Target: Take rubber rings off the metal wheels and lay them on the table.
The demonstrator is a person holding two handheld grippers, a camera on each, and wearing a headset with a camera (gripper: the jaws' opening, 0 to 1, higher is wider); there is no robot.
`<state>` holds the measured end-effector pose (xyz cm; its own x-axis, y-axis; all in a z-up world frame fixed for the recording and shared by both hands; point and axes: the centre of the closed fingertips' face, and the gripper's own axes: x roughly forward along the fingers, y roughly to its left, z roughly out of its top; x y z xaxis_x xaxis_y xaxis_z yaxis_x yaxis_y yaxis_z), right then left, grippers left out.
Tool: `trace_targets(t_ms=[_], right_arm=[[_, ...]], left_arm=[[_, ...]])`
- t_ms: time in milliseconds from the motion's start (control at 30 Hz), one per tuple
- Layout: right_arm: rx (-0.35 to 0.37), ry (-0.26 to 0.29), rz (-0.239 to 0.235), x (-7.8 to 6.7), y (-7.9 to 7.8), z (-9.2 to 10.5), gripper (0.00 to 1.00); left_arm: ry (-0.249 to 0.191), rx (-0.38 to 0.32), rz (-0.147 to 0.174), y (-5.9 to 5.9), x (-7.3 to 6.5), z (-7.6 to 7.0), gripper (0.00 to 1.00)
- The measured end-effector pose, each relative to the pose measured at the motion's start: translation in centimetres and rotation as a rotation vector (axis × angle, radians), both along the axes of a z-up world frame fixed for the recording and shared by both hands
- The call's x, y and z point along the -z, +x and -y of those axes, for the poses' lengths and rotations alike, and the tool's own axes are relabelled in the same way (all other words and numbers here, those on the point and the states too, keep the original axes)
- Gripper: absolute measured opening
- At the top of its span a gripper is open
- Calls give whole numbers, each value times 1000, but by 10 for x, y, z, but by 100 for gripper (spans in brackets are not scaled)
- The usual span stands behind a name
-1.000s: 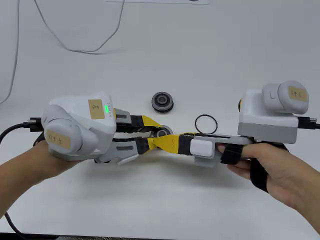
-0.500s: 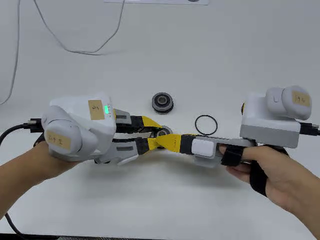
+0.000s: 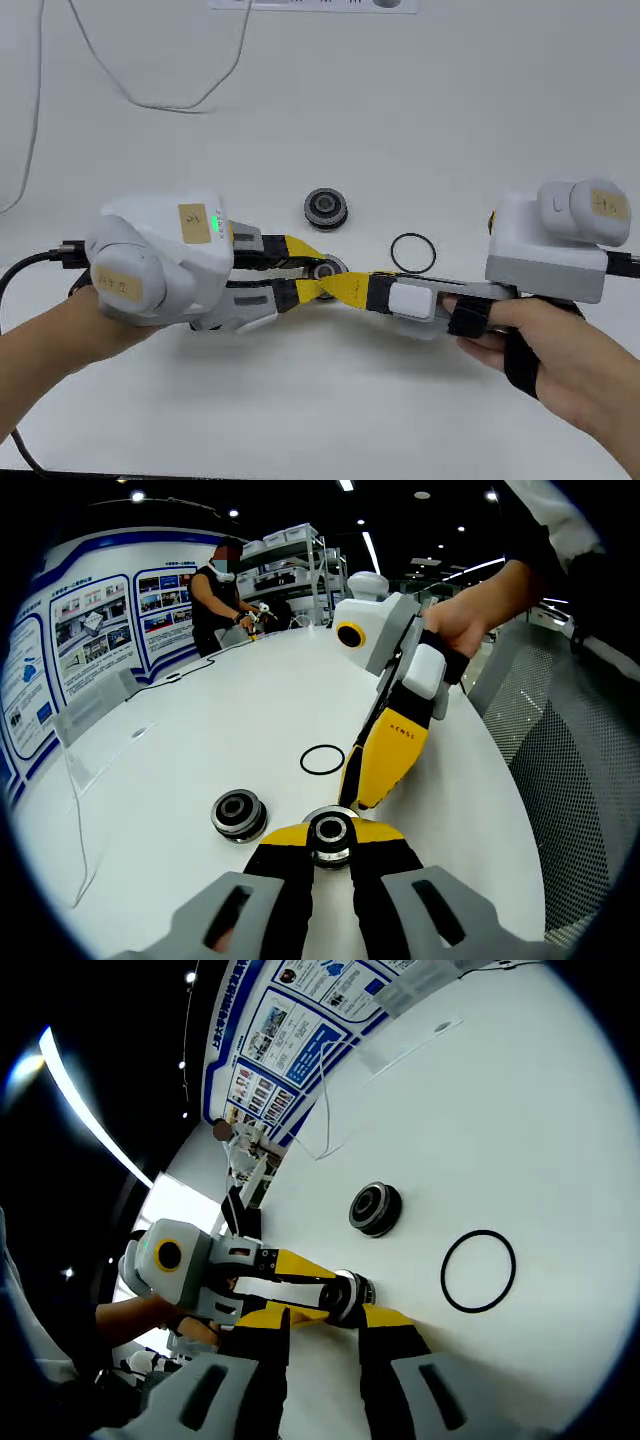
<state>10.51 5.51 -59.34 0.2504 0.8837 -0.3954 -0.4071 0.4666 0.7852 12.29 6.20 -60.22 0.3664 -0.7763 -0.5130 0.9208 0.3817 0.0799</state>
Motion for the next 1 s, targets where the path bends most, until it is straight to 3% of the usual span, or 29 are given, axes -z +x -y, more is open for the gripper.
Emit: trace_targets(t_ms=[667,733,1000], right_arm=[[63,-68,25,12,14,4,9],[59,-102,45,14,16,6,6],[59,-117,55,12,15,8,2]], left_arm=[[1,2,1,0,0,0,13],[2,1,0,-1,0,0,13],[3,1,1,-1,-1,1,13]])
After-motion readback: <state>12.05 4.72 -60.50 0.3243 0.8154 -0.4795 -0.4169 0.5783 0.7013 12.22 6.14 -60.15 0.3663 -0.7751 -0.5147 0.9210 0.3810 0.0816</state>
